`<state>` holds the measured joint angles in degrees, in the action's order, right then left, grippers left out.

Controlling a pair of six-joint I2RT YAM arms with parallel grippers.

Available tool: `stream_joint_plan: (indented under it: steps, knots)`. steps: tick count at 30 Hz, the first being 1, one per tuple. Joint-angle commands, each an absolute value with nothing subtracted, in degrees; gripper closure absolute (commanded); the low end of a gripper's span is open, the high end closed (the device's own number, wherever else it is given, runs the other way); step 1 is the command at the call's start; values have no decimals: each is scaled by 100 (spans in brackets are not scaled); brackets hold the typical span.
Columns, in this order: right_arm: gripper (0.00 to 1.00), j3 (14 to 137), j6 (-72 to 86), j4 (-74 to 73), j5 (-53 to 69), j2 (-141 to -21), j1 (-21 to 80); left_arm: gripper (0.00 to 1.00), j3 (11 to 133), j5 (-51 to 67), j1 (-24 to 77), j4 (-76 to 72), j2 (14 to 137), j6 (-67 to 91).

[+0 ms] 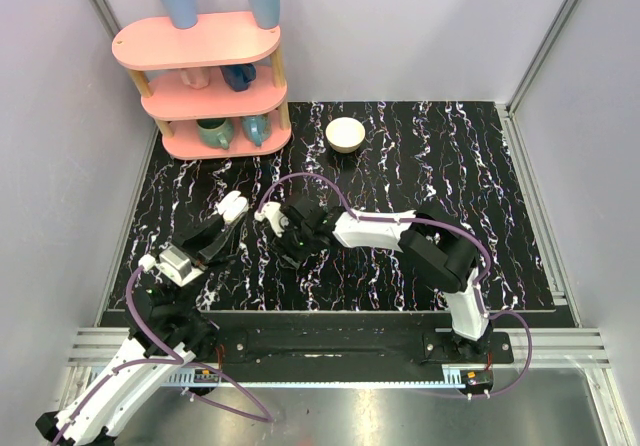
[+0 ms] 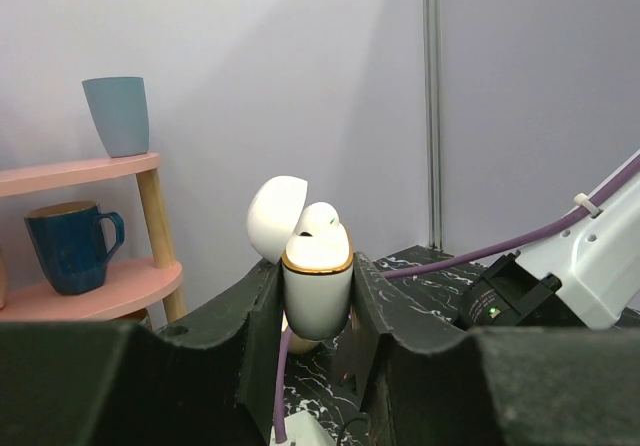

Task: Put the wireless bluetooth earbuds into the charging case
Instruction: Adjust the left earbud at the center of the board.

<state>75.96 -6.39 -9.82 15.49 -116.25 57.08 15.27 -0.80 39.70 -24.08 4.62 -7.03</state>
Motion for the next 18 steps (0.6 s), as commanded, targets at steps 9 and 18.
stream_joint_plan:
  steps: [9,18]
  knots:
    - [51,7858,-571,-1037,1274,-11681,5783,100,1529,-176,3973,-2742,589,-642]
    - [56,7796,-466,-994,888,-11663,5783,100,1538,-158,3973,-2795,650,-615]
